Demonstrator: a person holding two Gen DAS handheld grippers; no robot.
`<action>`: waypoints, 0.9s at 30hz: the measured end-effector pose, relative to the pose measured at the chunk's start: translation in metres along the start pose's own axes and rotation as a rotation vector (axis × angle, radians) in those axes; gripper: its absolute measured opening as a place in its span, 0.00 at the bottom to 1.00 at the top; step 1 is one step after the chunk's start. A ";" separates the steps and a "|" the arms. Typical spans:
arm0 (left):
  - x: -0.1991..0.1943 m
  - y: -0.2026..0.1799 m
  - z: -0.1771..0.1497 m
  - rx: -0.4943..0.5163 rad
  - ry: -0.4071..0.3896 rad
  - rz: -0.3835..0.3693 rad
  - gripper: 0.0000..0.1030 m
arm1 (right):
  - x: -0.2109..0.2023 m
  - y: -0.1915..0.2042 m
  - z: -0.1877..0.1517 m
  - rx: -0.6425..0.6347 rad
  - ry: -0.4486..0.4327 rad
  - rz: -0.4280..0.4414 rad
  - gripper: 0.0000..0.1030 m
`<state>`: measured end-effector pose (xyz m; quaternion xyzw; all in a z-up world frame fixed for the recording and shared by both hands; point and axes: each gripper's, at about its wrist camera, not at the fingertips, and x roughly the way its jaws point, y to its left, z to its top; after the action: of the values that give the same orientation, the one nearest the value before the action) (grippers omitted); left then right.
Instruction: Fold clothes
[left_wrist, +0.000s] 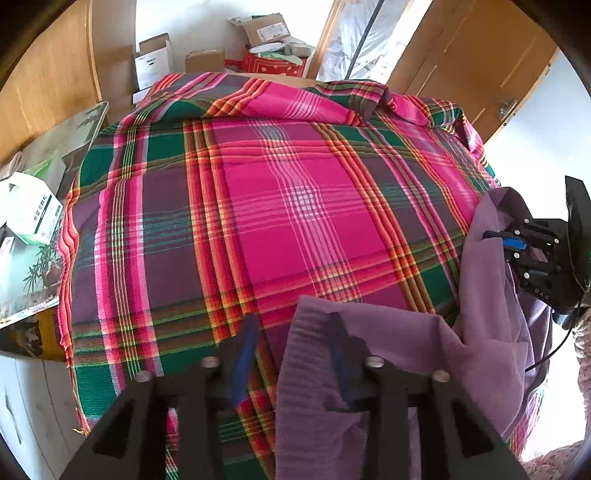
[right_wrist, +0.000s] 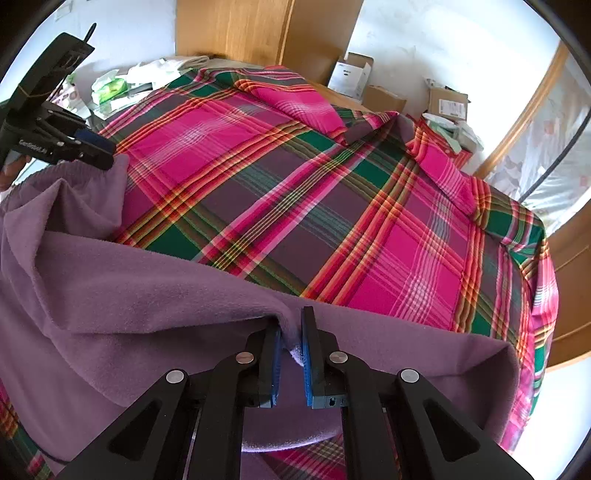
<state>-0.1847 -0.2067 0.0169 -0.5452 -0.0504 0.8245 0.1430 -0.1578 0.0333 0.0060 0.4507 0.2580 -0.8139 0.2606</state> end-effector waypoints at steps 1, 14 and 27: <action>0.000 0.001 0.001 -0.004 -0.001 -0.007 0.38 | 0.000 0.000 0.000 0.002 0.000 0.001 0.10; 0.012 -0.022 0.004 0.057 0.035 0.028 0.46 | 0.004 -0.002 0.001 0.025 0.014 0.011 0.10; -0.015 -0.011 0.002 -0.001 -0.069 0.069 0.22 | -0.006 -0.004 0.005 0.038 -0.015 -0.029 0.06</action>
<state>-0.1792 -0.2007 0.0334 -0.5179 -0.0370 0.8472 0.1126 -0.1610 0.0337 0.0140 0.4460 0.2470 -0.8255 0.2422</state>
